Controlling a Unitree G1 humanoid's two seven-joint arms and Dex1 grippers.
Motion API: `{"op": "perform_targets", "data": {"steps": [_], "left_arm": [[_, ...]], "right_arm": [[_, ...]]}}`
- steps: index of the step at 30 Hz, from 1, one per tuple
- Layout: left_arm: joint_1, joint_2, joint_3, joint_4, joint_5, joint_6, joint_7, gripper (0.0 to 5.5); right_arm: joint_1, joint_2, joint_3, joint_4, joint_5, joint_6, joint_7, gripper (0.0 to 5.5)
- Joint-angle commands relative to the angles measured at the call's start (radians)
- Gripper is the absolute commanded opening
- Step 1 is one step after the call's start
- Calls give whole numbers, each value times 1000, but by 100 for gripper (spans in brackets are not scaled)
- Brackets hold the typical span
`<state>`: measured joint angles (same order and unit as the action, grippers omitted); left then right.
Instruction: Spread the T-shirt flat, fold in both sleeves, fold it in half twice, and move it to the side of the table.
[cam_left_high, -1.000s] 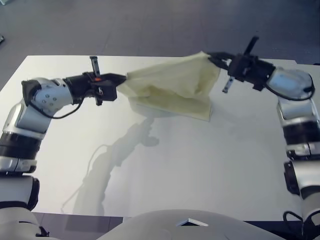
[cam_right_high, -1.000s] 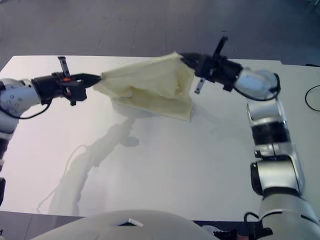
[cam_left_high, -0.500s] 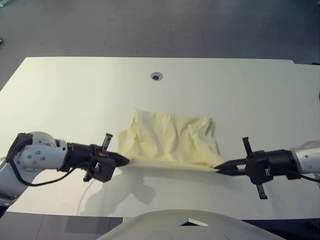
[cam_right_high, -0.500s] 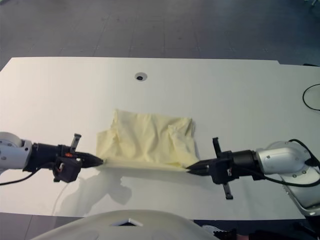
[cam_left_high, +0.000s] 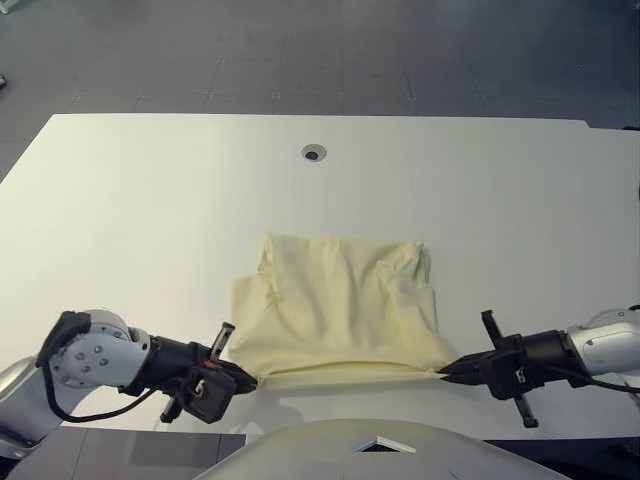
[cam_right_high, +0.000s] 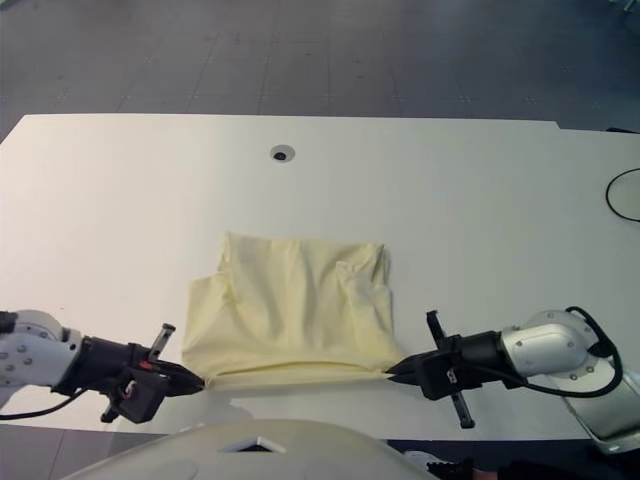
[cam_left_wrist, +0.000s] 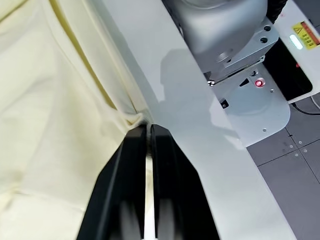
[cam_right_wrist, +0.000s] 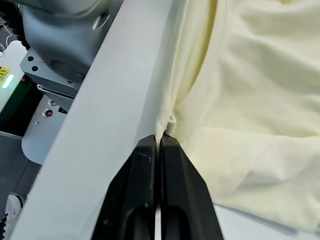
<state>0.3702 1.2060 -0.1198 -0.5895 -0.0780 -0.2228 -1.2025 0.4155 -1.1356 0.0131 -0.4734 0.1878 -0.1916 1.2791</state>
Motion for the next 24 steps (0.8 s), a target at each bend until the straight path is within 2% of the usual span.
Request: {"op": "perform_targets", "data": {"steps": [1, 6, 9, 12, 18, 24], "left_arm": [[-21, -9, -20, 21, 38, -3, -2, 0], [-137, -60, 21, 53, 3, 3, 47, 0], [-310, -103, 74, 103, -42, 23, 95, 0], [-511, -148, 82, 188, -52, 43, 121, 0], [-902, -297, -18, 494, 126, 27, 220, 0], [-1242, -411, -123, 943, 412, -136, 437, 0]], "right_arm": [[18, -7, 4, 0, -10, 4, 3, 0], [-73, 26, -46, 0, 68, 43, -39, 0], [-248, 54, -105, 51, 147, 98, -96, 0], [-481, 106, -107, 163, 141, 129, -173, 0], [-904, 261, -25, 444, -11, 105, -341, 0], [-1275, 407, 61, 859, -231, -65, -530, 0]]}}
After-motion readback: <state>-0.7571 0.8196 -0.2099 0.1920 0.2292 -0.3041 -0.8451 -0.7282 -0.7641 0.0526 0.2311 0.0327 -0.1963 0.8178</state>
